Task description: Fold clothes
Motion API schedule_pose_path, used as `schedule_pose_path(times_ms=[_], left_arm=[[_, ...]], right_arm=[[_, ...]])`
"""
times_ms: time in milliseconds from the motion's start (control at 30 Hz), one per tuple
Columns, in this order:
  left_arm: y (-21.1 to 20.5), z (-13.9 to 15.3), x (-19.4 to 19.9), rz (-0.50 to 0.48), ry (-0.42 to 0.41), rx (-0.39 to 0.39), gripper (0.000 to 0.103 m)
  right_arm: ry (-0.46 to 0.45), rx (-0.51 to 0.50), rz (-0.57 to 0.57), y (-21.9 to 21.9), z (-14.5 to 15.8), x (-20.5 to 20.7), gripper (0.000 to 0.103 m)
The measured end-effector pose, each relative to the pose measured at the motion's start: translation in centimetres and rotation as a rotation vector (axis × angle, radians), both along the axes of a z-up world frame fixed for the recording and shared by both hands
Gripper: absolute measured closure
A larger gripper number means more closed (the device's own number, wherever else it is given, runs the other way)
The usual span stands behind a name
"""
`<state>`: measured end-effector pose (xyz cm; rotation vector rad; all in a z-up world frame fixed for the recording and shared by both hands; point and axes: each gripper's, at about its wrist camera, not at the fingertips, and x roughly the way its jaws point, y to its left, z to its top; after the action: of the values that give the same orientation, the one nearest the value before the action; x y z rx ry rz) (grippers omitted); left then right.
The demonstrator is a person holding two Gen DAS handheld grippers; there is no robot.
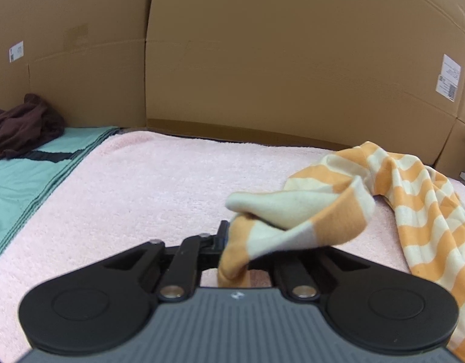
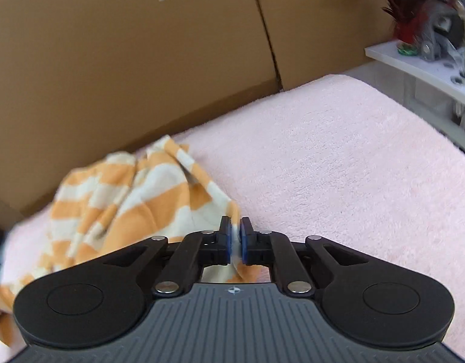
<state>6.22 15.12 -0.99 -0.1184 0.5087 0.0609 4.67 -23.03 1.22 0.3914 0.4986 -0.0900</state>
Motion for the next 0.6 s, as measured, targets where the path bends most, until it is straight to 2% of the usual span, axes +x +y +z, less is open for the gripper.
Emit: schedule_pose_path(times_ms=[133,300,400,500,533,600], left_arm=[[2.5,1.6,1.2,0.051,-0.021,-0.060,0.101],[5.8,4.5,0.7,0.161,-0.121,-0.003,0.101],[8.4,5.1,0.2,0.202,-0.104,-0.014,0.101],[9.1,4.6,-0.6,0.164,-0.051,-0.021,0.099],[8.6,4.4,-1.0,0.145,-0.043,0.001,0.094],[7.6,4.0,-1.9,0.122,-0.040,0.067,0.071]], right_arm=[[-0.011,0.092,0.009,-1.1,0.2,0.7,0.096],[-0.124,0.124,0.044,-1.5,2.1,-3.7,0.096],[-0.191,0.142,0.065,-1.7,3.2,-6.4,0.096],[-0.259,0.161,0.086,-1.9,4.3,-9.1,0.098],[-0.279,0.165,0.091,-2.0,4.7,-9.9,0.102],[-0.257,0.126,0.055,-2.3,4.5,-10.4,0.102]])
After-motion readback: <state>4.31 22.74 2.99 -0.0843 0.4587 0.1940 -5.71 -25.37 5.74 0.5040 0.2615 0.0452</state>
